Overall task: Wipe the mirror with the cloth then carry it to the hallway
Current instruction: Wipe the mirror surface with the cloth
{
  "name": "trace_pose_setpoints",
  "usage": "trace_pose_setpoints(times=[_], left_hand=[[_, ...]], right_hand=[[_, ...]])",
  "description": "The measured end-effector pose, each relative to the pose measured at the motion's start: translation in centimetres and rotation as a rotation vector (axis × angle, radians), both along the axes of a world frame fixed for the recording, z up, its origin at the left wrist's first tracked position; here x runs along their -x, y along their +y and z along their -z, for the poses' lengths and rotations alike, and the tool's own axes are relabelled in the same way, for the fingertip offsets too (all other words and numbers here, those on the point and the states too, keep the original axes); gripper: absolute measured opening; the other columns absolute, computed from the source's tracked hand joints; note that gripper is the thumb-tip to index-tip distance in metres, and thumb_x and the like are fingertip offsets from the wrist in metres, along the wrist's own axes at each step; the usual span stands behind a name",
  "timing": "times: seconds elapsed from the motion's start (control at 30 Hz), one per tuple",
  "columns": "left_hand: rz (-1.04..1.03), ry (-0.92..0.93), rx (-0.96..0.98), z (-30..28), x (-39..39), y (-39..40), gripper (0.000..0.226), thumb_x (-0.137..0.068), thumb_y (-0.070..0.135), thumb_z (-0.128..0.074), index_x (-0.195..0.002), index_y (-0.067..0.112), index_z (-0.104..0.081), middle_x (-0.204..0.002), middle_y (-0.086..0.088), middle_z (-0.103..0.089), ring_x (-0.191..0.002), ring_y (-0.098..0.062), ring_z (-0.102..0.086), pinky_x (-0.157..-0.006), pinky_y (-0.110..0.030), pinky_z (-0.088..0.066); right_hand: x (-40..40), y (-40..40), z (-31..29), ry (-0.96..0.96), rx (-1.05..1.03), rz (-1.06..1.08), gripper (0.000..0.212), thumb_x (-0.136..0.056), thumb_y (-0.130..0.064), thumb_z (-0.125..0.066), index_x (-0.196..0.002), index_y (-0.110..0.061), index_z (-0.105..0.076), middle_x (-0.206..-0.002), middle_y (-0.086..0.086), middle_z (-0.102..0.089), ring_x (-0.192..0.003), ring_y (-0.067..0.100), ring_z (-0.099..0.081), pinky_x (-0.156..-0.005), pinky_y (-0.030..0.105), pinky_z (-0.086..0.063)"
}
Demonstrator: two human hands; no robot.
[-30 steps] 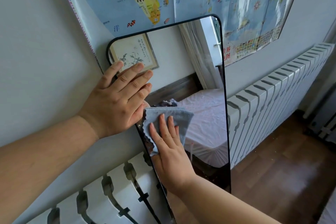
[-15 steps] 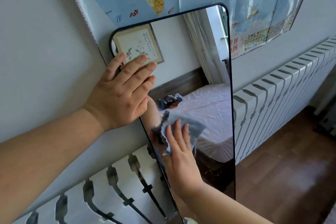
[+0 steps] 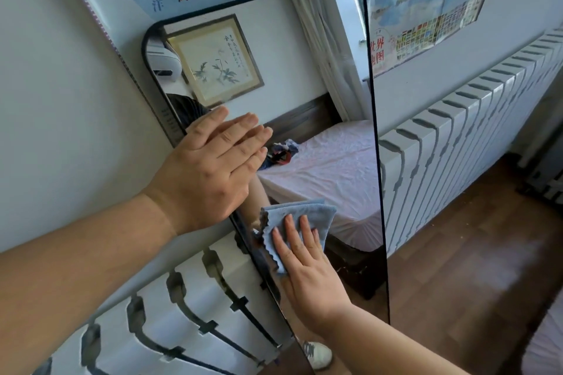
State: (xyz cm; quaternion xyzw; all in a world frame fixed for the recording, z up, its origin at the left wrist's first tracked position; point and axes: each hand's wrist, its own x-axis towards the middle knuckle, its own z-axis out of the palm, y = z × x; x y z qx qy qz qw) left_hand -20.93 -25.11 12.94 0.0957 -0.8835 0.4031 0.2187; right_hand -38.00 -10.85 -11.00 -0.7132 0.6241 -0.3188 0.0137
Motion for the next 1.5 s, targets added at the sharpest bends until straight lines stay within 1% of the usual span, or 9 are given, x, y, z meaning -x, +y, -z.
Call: trace_pose_setpoints(times=[0.13, 0.4, 0.63, 0.73, 0.83, 0.97, 1.13, 1.37, 1.5], left_hand=[[0.012, 0.046, -0.003, 0.5, 0.2, -0.2, 0.042, -0.104, 0.020, -0.064, -0.140, 0.003, -0.077, -0.162, -0.017, -0.064, -0.155, -0.043, -0.056, -0.124, -0.074, -0.042], [0.033, 0.105, 0.013, 1.2, 0.8, -0.2, 0.037, -0.099, 0.015, -0.069, -0.132, 0.001, -0.081, -0.153, -0.019, -0.071, -0.151, -0.045, -0.060, -0.121, -0.075, -0.045], [0.069, 0.146, 0.002, 2.1, 0.7, -1.0, 0.036, -0.101, 0.016, -0.068, -0.132, 0.004, -0.081, -0.157, -0.015, -0.069, -0.155, -0.040, -0.057, -0.122, -0.075, -0.043], [0.078, 0.142, -0.004, 2.3, 0.5, -1.3, 0.037, -0.101, 0.017, -0.068, -0.133, 0.004, -0.080, -0.161, -0.015, -0.066, -0.158, -0.039, -0.054, -0.124, -0.075, -0.042], [0.084, 0.126, -0.008, 2.4, 0.3, -1.6, 0.038, -0.101, 0.019, -0.067, -0.133, 0.004, -0.079, -0.163, -0.015, -0.064, -0.160, -0.039, -0.052, -0.125, -0.074, -0.040], [0.077, 0.117, -0.008, 2.3, 0.4, -1.7, 0.040, -0.101, 0.018, -0.065, -0.136, 0.003, -0.078, -0.163, -0.017, -0.064, -0.160, -0.040, -0.052, -0.124, -0.075, -0.040], [0.060, 0.116, -0.017, 2.2, 0.6, -1.3, 0.041, -0.102, 0.017, -0.061, -0.137, 0.003, -0.078, -0.161, -0.017, -0.065, -0.158, -0.042, -0.054, -0.124, -0.075, -0.041], [0.058, 0.120, 0.008, 2.2, 0.5, -1.4, 0.040, -0.101, 0.017, -0.065, -0.136, 0.003, -0.078, -0.162, -0.016, -0.064, -0.159, -0.041, -0.053, -0.125, -0.074, -0.040], [0.060, 0.103, 0.006, 2.3, 0.3, -1.6, 0.041, -0.101, 0.019, -0.064, -0.137, 0.004, -0.077, -0.164, -0.016, -0.063, -0.160, -0.041, -0.051, -0.126, -0.074, -0.038]], right_hand=[[2.7, -1.2, 0.0, -0.020, -0.014, 0.038, 0.068, -0.114, -0.048, -0.029, -0.173, -0.039, 0.003, -0.182, -0.008, 0.018, -0.168, 0.028, 0.013, -0.134, 0.047, 0.005], [12.5, -6.2, -2.6, -0.634, -0.091, 0.454, 0.068, -0.118, -0.031, -0.038, -0.172, -0.040, 0.001, -0.180, -0.015, 0.018, -0.162, 0.006, 0.023, -0.134, 0.039, 0.004], [4.4, -3.0, -0.9, -0.438, -0.137, 0.226, 0.078, -0.111, -0.032, -0.038, -0.167, -0.044, 0.015, -0.174, -0.015, 0.035, -0.162, 0.012, 0.031, -0.133, 0.043, 0.009], [-0.4, -0.9, 0.4, -0.261, -0.099, 0.060, 0.085, -0.105, -0.029, -0.046, -0.169, -0.039, 0.011, -0.176, 0.000, 0.029, -0.164, 0.027, 0.028, -0.133, 0.049, 0.010], [-2.0, -0.3, 1.1, -0.208, -0.048, 0.038, 0.092, -0.107, -0.026, -0.051, -0.169, -0.043, 0.015, -0.178, -0.008, 0.028, -0.165, 0.026, 0.025, -0.133, 0.043, 0.014], [2.1, -2.5, 0.1, -0.564, -0.116, 0.222, 0.089, -0.105, -0.037, -0.049, -0.165, -0.052, 0.015, -0.176, -0.018, 0.031, -0.162, 0.009, 0.028, -0.134, 0.040, 0.009], [9.8, -4.5, 0.2, -1.003, -0.153, 0.490, 0.066, -0.118, -0.026, -0.037, -0.167, -0.045, 0.003, -0.183, -0.008, 0.008, -0.169, 0.018, 0.002, -0.135, 0.052, -0.015], [1.1, -2.1, -1.3, -0.641, -0.121, 0.198, 0.081, -0.103, -0.037, -0.043, -0.171, -0.038, 0.001, -0.179, -0.009, 0.022, -0.164, 0.011, 0.025, -0.132, 0.036, 0.011], [-5.0, 0.3, -0.6, -0.286, 0.019, -0.065, 0.090, -0.100, -0.016, -0.054, -0.173, -0.029, -0.003, -0.182, 0.005, 0.010, -0.167, 0.030, 0.016, -0.132, 0.048, 0.004]])
